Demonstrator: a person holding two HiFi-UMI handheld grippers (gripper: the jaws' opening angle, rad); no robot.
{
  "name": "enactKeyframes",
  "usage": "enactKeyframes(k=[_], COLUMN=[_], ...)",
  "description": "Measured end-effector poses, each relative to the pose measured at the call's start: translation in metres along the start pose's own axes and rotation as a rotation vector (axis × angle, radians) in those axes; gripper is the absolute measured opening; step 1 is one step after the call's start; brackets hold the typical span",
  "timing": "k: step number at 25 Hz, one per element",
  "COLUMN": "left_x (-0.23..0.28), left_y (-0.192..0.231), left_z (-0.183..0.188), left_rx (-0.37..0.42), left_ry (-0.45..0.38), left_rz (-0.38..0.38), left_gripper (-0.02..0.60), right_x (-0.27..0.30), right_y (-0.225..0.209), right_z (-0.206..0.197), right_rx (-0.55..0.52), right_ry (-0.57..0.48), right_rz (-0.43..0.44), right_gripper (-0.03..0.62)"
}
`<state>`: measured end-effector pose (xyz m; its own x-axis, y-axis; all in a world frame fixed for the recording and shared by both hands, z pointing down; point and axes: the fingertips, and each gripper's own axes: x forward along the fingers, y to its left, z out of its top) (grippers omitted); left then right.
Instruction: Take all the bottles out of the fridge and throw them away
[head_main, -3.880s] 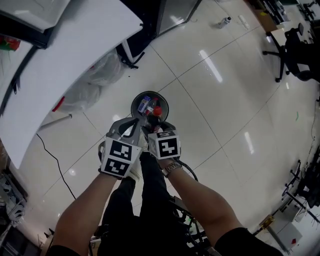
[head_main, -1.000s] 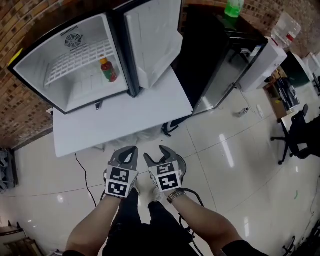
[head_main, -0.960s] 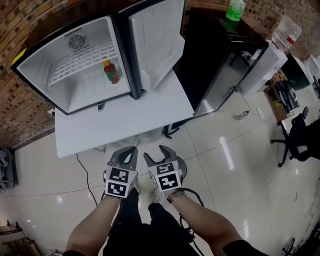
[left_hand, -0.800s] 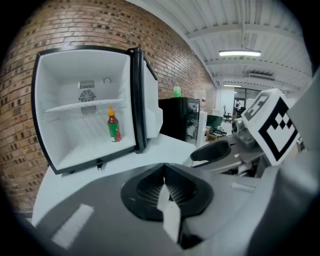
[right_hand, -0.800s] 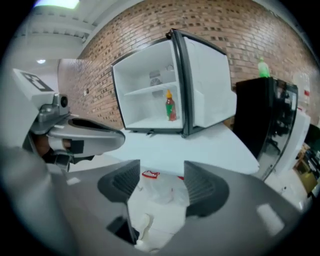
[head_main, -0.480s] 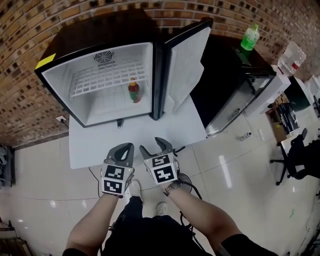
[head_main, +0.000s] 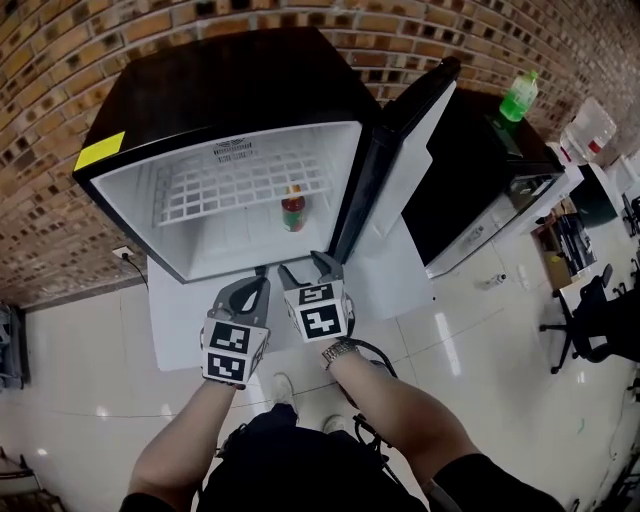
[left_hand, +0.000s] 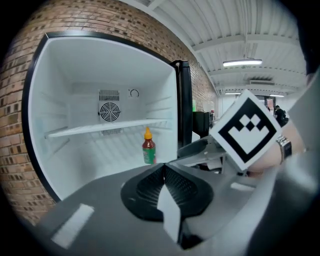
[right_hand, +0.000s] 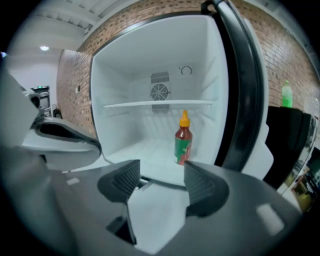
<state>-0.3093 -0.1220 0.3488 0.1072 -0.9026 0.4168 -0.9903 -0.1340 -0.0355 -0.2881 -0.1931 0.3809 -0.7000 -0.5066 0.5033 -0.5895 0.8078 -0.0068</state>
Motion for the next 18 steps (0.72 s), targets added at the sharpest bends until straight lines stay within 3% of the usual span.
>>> enactKeyframes(k=[11, 18], left_x=[0.031, 0.05], left_y=[0.044, 0.065], left_z=[-0.004, -0.005], left_rx=[0.028, 0.025], left_ry=[0.032, 0.031], left_rz=[-0.088, -0.103], left_gripper=[0.005, 0.005], right_x=[0.073, 0.103], right_y=[-0.028, -0.047], right_z=[0.02, 0.03], right_rx=[0.034, 0.064], right_ry=[0.045, 0.05], right_rz=[-0.148, -0.202], right_gripper=[0.279, 0.291])
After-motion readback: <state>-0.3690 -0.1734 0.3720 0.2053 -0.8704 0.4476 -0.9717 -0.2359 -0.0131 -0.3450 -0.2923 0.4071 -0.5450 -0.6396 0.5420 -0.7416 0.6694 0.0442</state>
